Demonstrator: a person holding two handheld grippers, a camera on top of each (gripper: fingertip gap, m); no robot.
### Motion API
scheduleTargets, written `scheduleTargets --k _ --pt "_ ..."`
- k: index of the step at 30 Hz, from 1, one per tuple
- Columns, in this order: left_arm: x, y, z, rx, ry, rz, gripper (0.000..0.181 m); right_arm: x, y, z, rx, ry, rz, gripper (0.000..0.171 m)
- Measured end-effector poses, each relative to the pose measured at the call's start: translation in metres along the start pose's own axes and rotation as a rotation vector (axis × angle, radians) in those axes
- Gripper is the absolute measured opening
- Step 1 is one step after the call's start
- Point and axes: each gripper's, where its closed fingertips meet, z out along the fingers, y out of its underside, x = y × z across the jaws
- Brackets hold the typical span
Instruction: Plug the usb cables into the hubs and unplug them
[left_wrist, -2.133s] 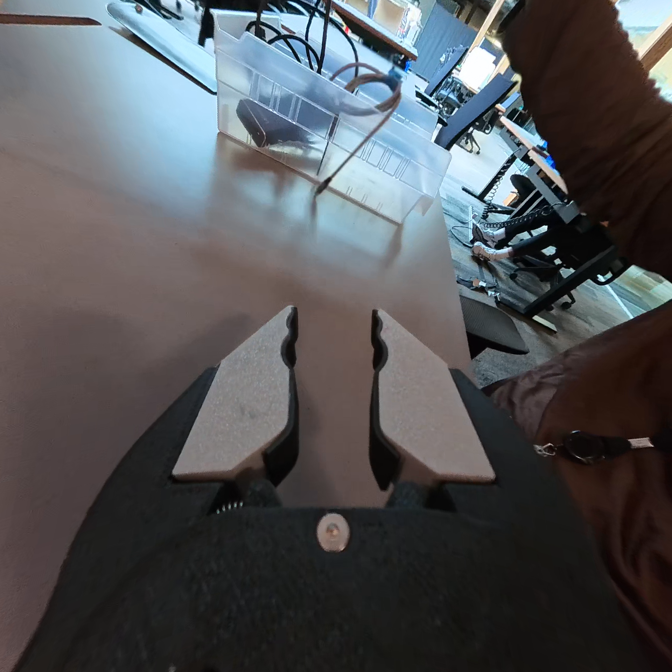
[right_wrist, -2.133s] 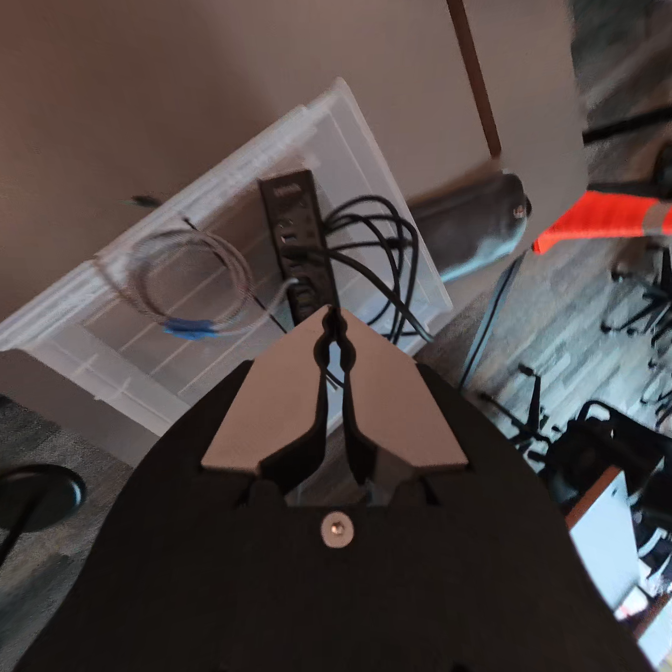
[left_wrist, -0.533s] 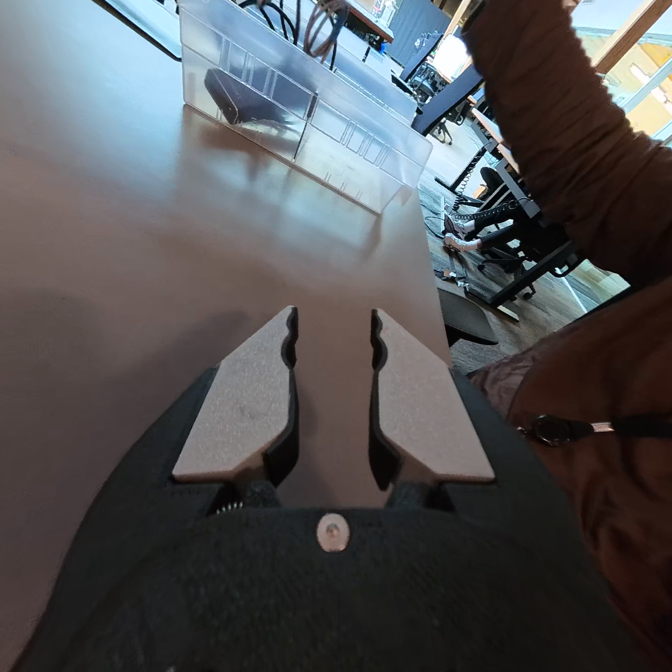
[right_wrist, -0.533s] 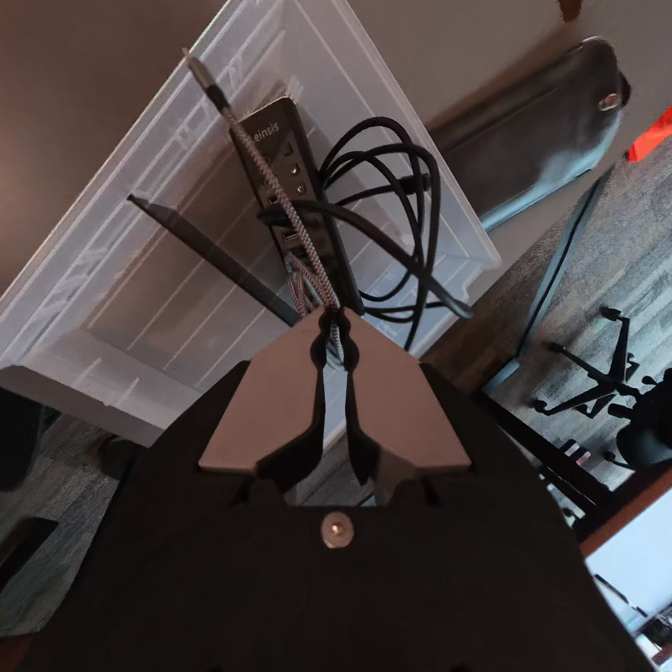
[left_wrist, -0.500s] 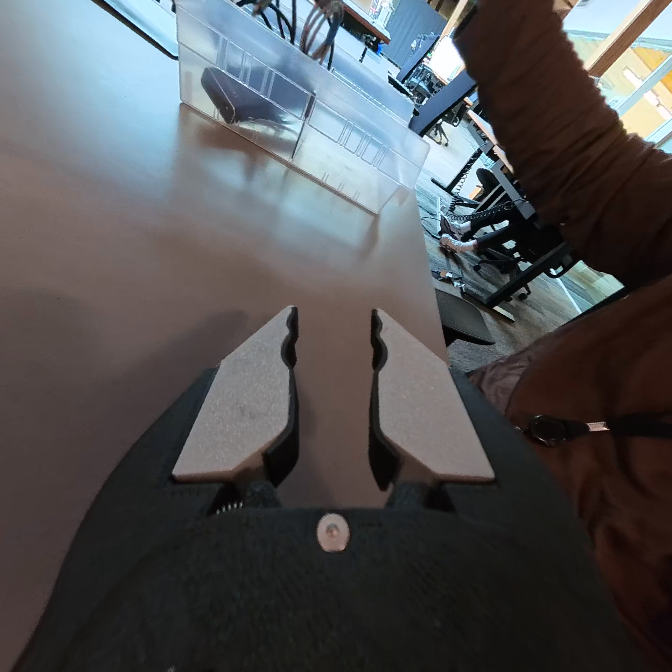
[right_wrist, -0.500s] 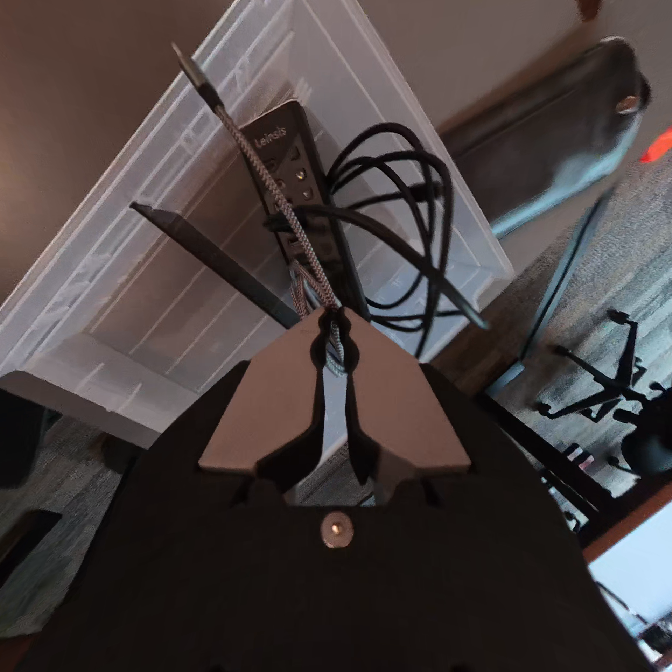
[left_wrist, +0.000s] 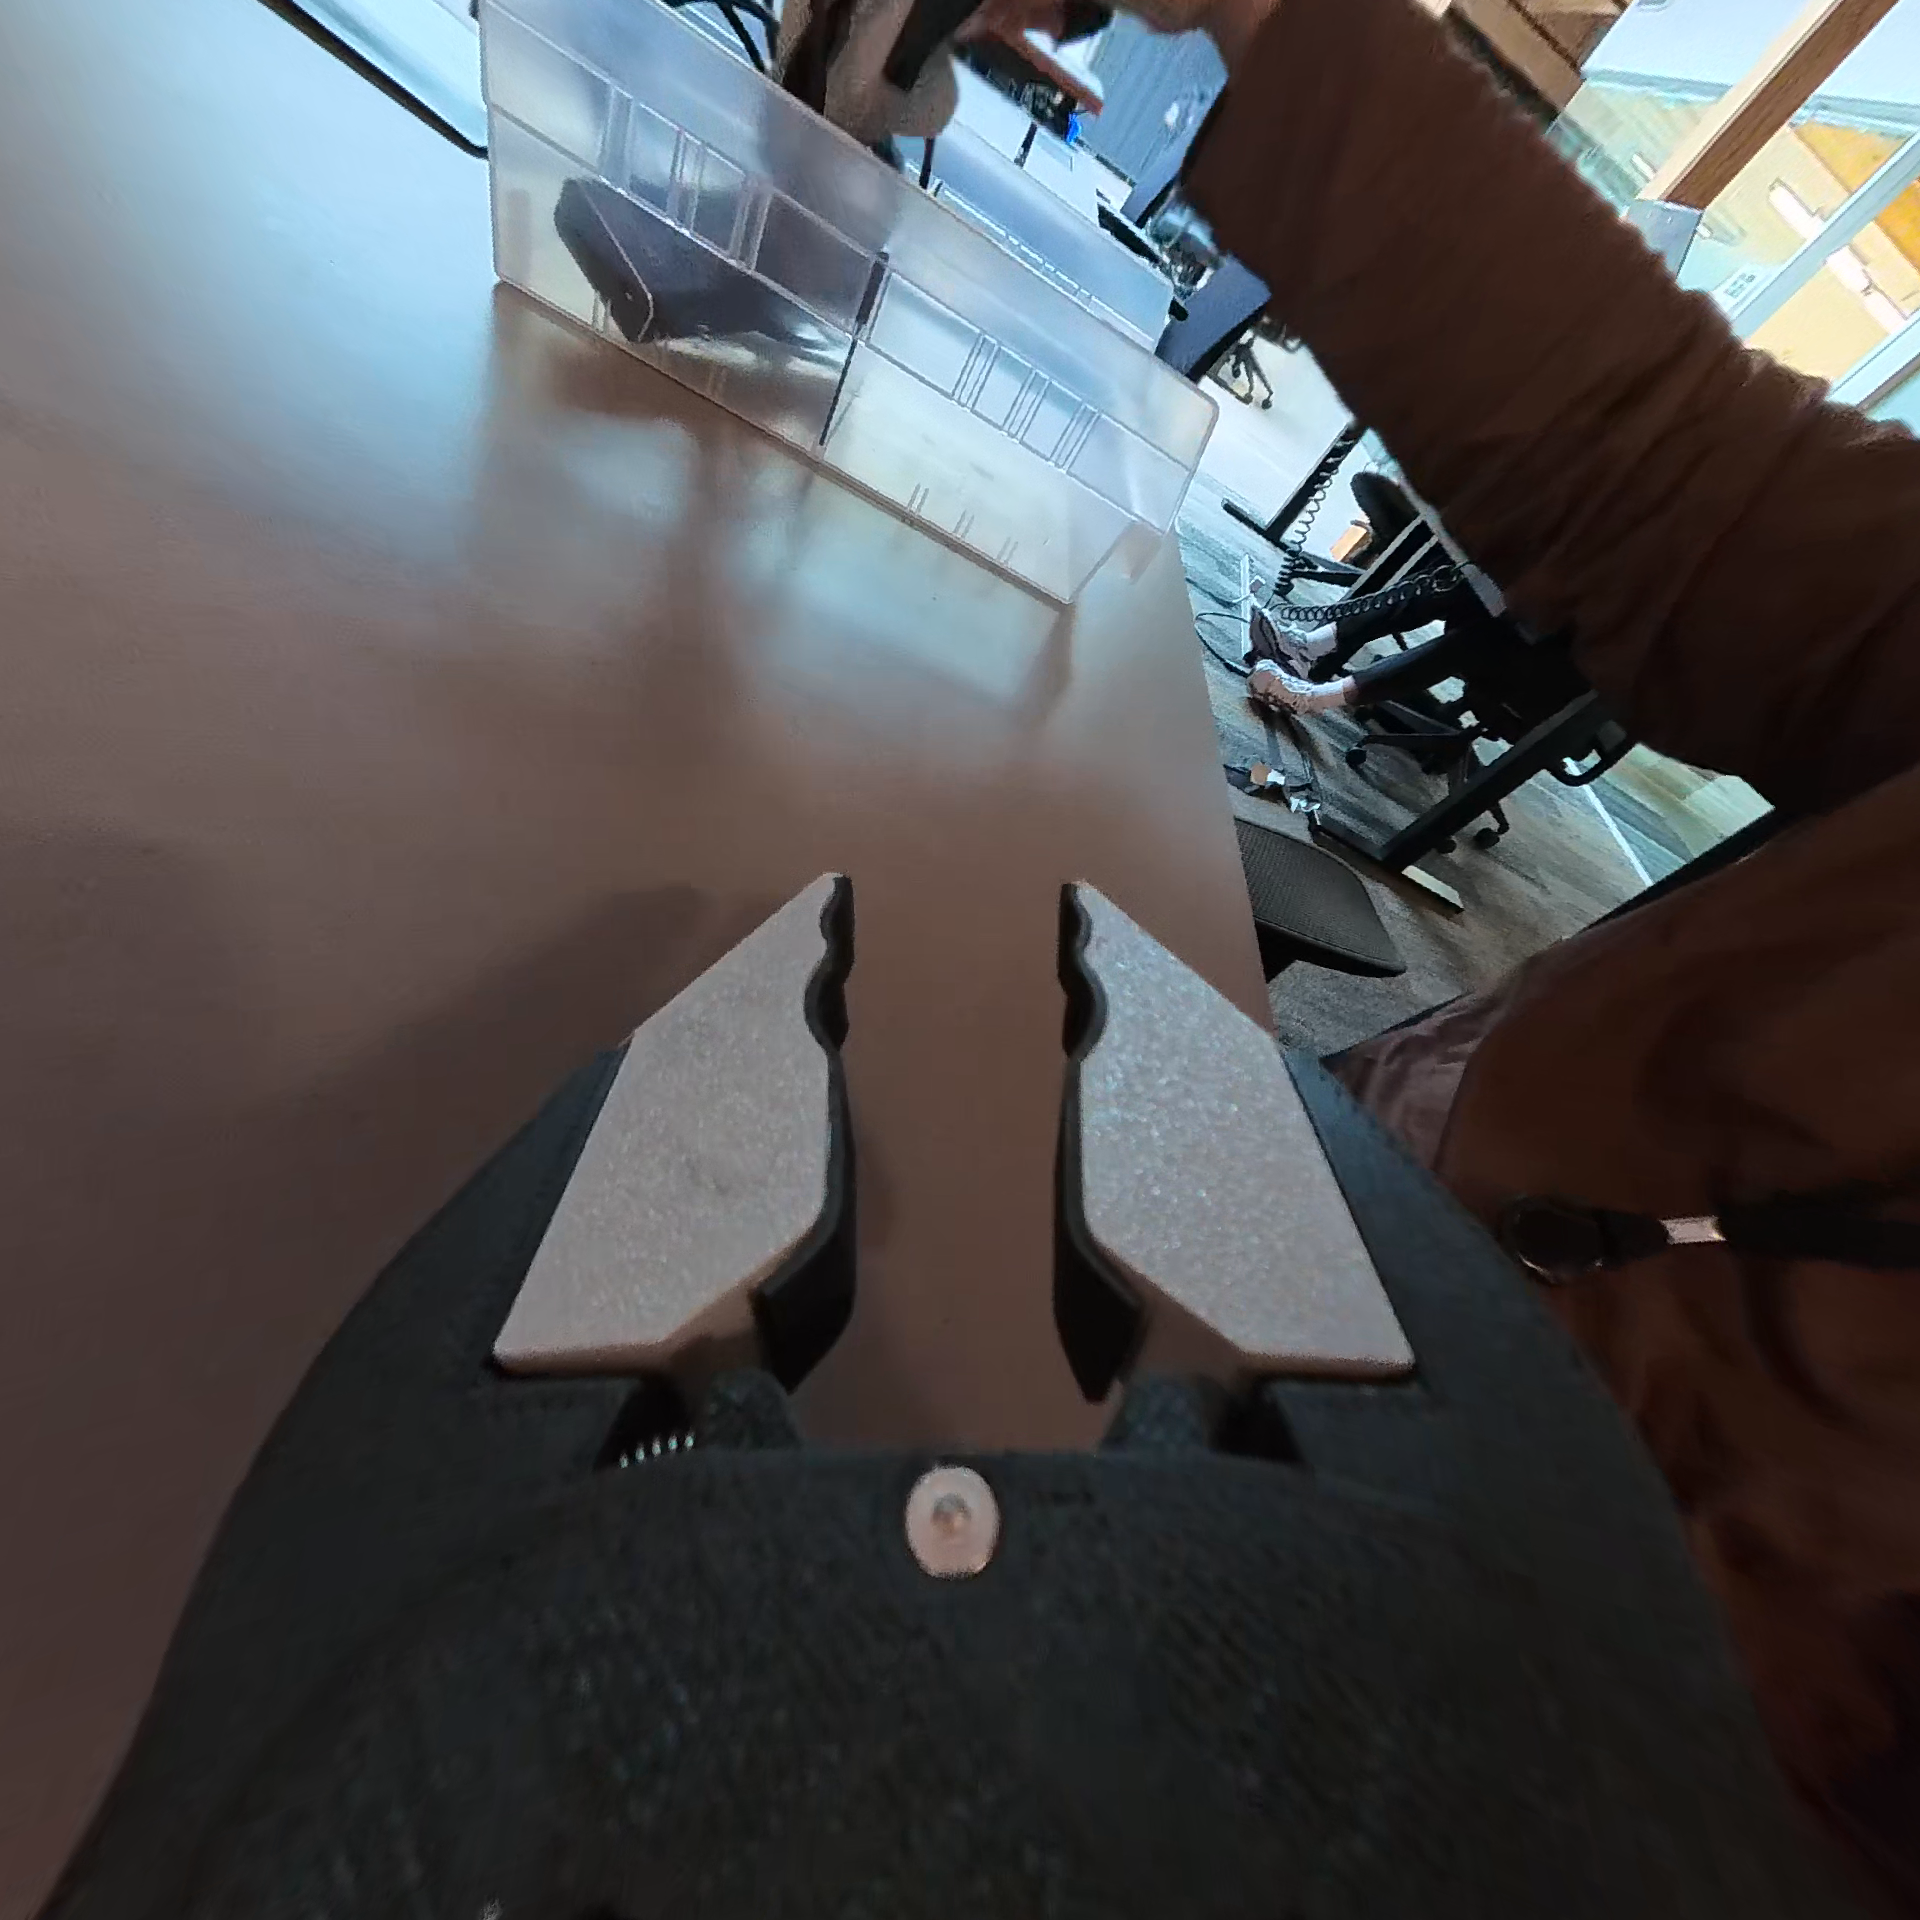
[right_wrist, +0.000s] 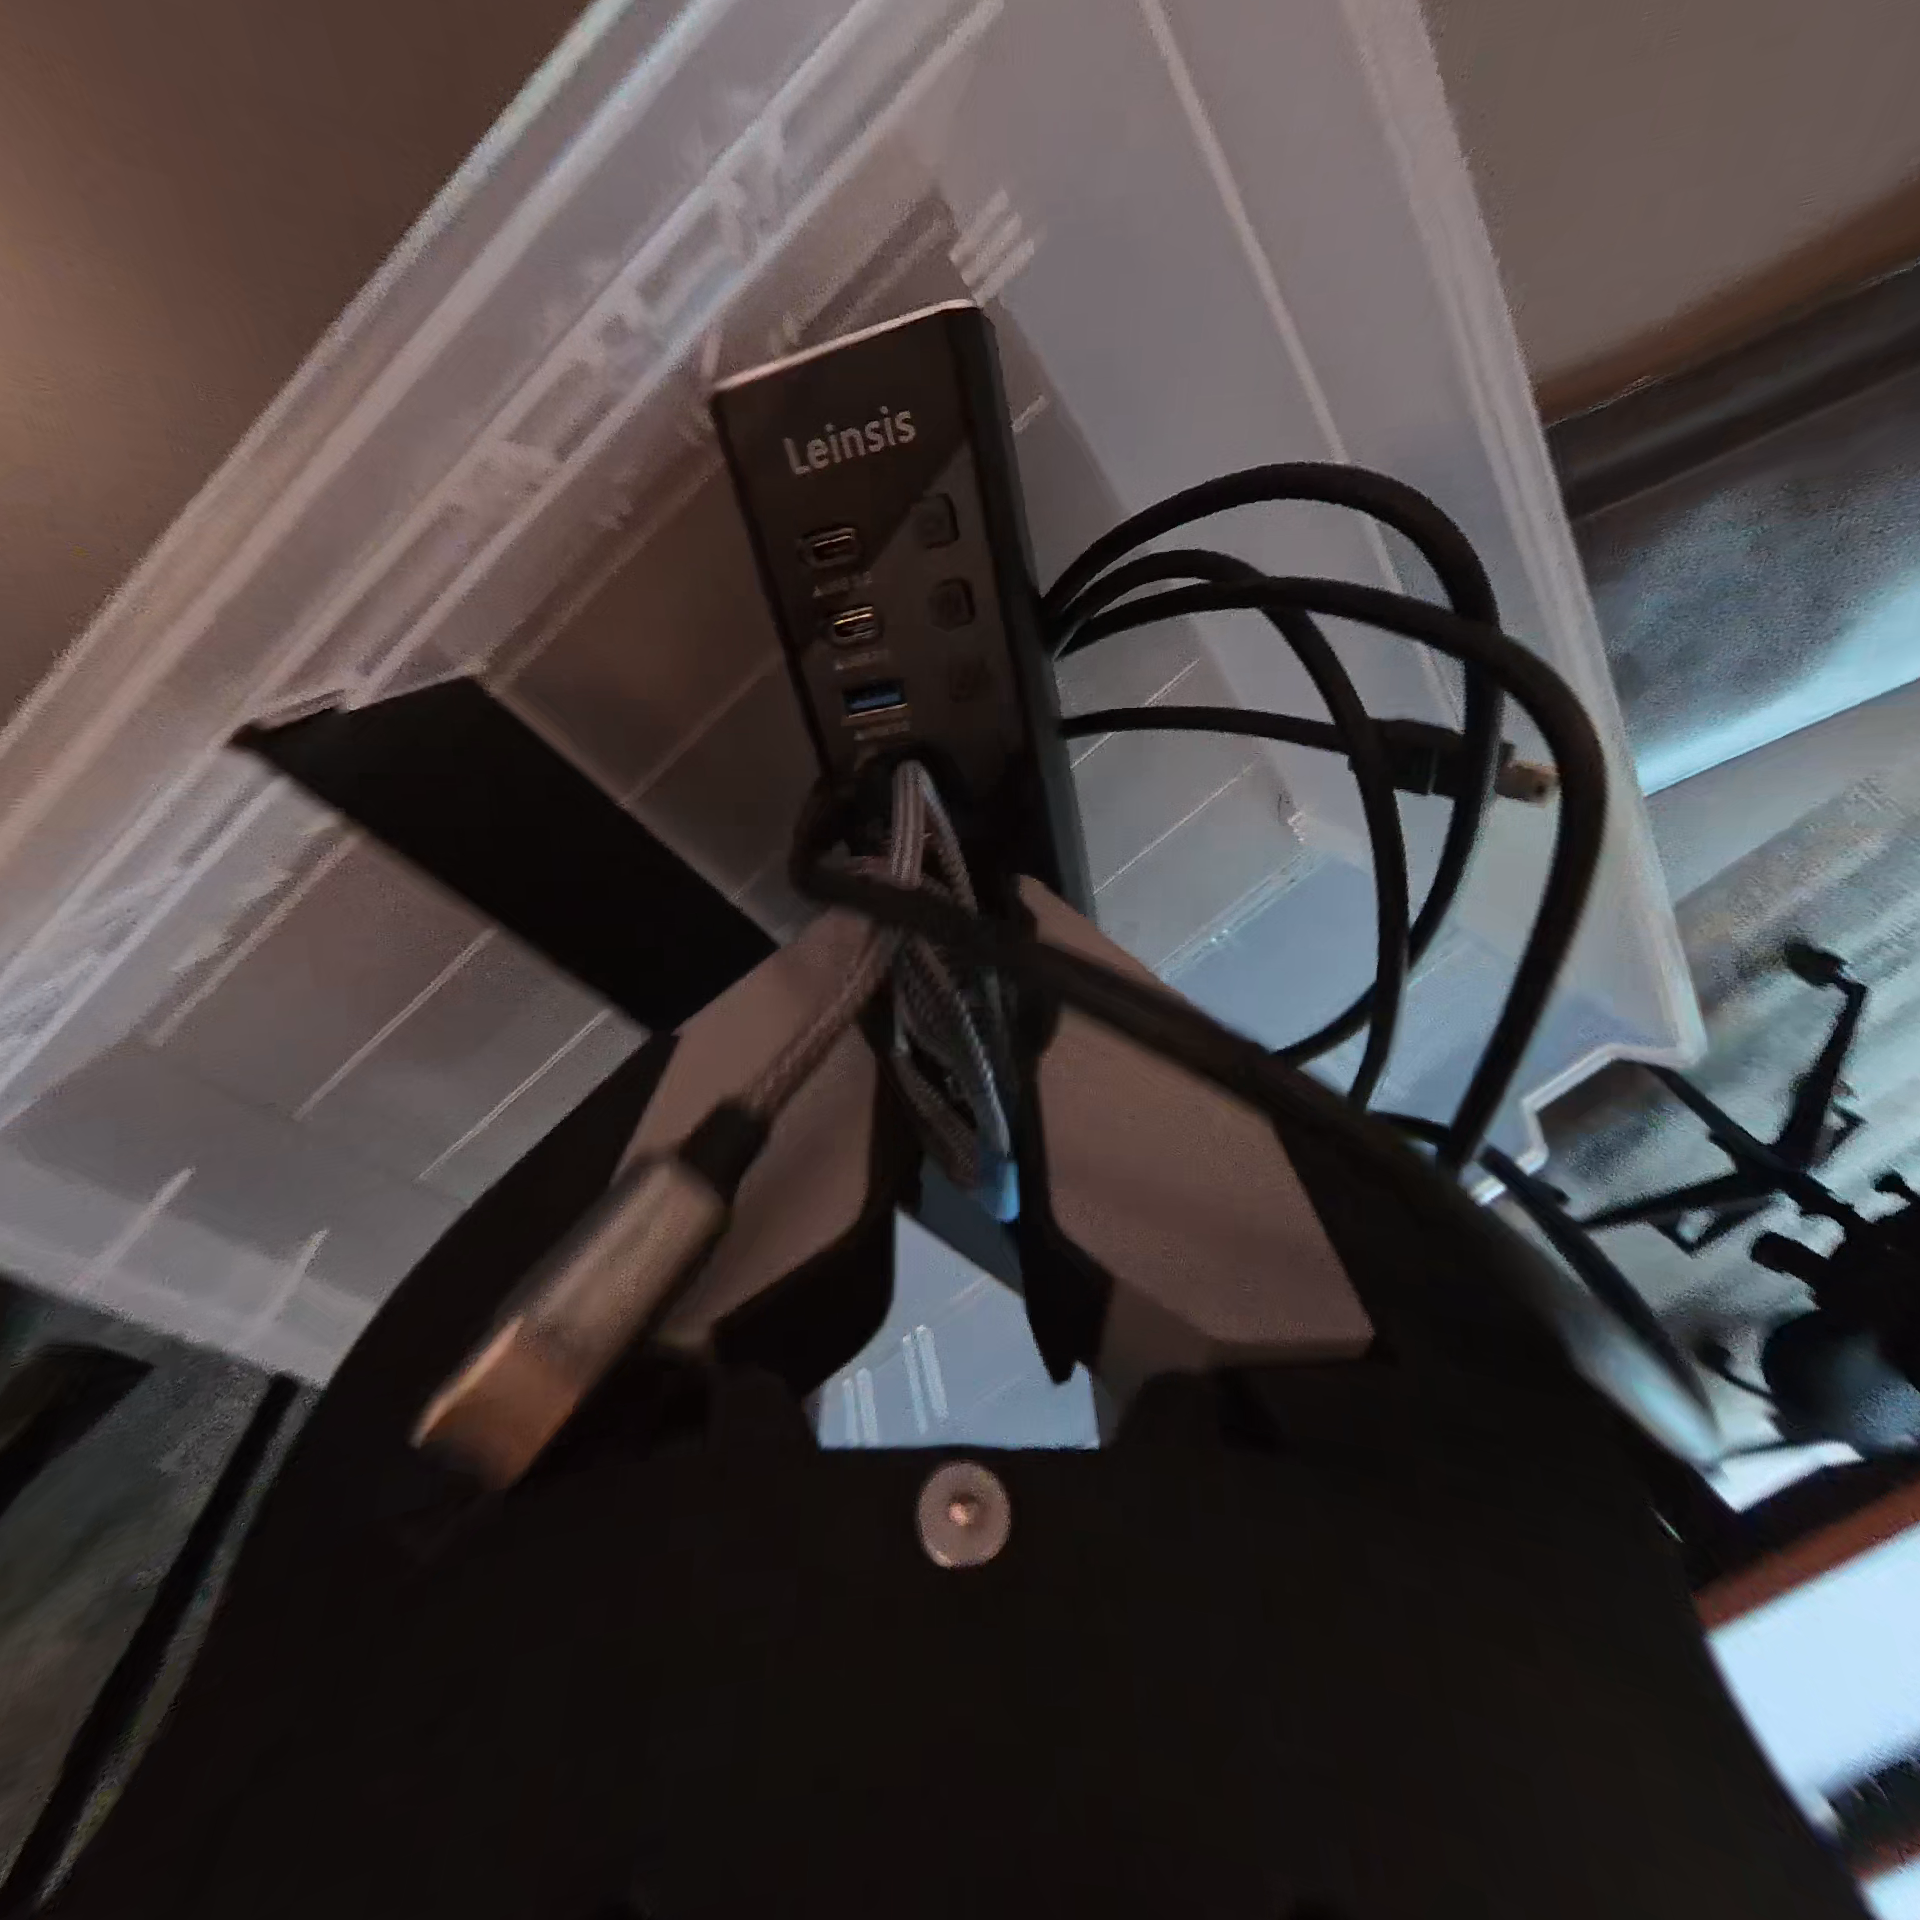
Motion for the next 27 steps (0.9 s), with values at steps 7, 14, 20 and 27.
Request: scheduleTargets --k 7,14,20,27 --pt "-0.001 0.002 0.002 -0.017 -0.013 0.010 0.038 -0.003 0.027 -0.069 0.119 -0.021 0.010 0.045" --pt "-0.001 -0.001 0.000 0.010 -0.019 0.017 0.039 -0.018 0.029 -0.144 0.364 0.008 0.044 0.053" --pt "0.002 -0.017 -0.005 0.100 -0.052 0.122 0.050 -0.095 -0.059 -0.212 0.837 0.035 -0.086 0.066" --pt "-0.013 -0.036 -0.023 0.214 -0.253 0.291 0.065 -0.218 -0.180 -0.199 1.179 -0.315 -0.105 0.093"
